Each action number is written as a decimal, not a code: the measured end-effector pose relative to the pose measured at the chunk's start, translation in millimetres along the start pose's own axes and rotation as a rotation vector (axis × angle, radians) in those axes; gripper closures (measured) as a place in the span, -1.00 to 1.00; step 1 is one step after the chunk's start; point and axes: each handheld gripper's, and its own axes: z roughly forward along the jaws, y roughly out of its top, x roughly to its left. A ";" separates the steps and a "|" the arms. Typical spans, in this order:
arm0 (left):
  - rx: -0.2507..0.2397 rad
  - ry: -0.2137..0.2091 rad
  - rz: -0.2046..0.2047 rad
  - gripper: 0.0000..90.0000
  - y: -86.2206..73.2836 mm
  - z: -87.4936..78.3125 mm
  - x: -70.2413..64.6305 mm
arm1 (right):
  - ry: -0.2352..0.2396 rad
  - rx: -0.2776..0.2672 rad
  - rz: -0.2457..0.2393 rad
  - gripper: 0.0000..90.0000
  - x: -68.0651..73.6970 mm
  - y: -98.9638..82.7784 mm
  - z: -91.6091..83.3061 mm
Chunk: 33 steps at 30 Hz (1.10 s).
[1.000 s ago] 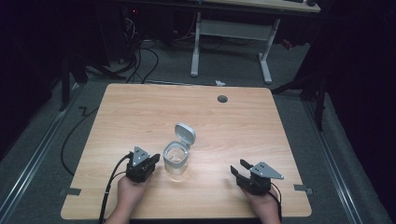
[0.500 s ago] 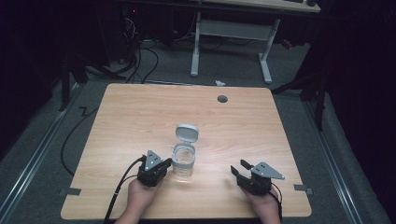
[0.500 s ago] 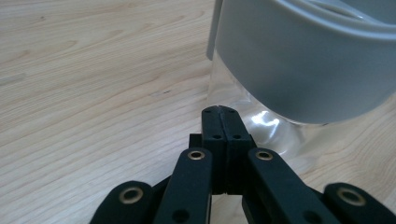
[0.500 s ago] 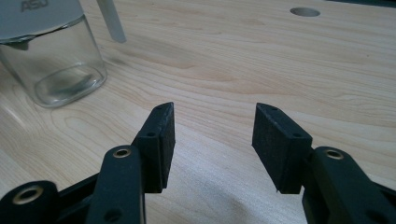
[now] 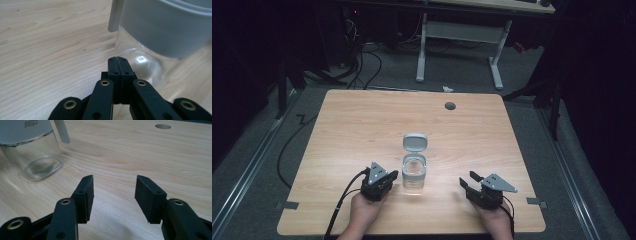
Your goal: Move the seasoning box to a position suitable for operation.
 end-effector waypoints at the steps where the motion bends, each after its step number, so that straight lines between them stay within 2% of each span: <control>1: 0.002 -0.009 -0.003 1.00 -1.6 -9.0 0.2 | -0.001 -0.005 0.001 0.19 1.3 1.0 0.3; 4: 0.006 -0.023 -0.004 1.00 -4.9 -16.0 -1.7 | 0.010 -0.010 0.006 0.25 3.4 2.4 1.5; 5: 0.015 -0.042 -0.003 1.00 -9.6 -20.8 -5.8 | 0.016 -0.012 0.005 0.34 6.4 4.5 3.4; 9: 0.033 -0.073 0.000 0.99 -16.9 -24.6 -14.0 | 0.002 -0.002 0.010 0.45 12.1 8.0 8.2; 14: 0.049 -0.114 0.019 0.99 -21.9 -23.9 -24.8 | 0.004 0.018 -0.006 0.66 22.4 19.9 18.6; 16: 0.055 -0.129 0.019 1.00 -23.4 -22.6 -28.9 | 0.024 0.026 -0.016 0.74 25.3 25.9 22.5; 17: 0.061 -0.142 0.022 1.00 -24.9 -21.8 -32.2 | 0.034 0.023 -0.035 0.84 27.9 31.7 27.3; 18: 0.061 -0.142 0.022 1.00 -24.9 -21.8 -32.2 | 0.034 0.023 -0.035 0.84 27.9 31.7 27.3; 20: 0.070 -0.157 0.025 1.00 -27.8 -19.4 -37.6 | 0.045 0.026 -0.033 0.99 29.6 40.5 34.0; 33: 0.058 -0.155 0.023 1.00 -29.9 -7.9 -40.4 | 0.065 -0.014 0.010 1.00 30.2 77.5 60.9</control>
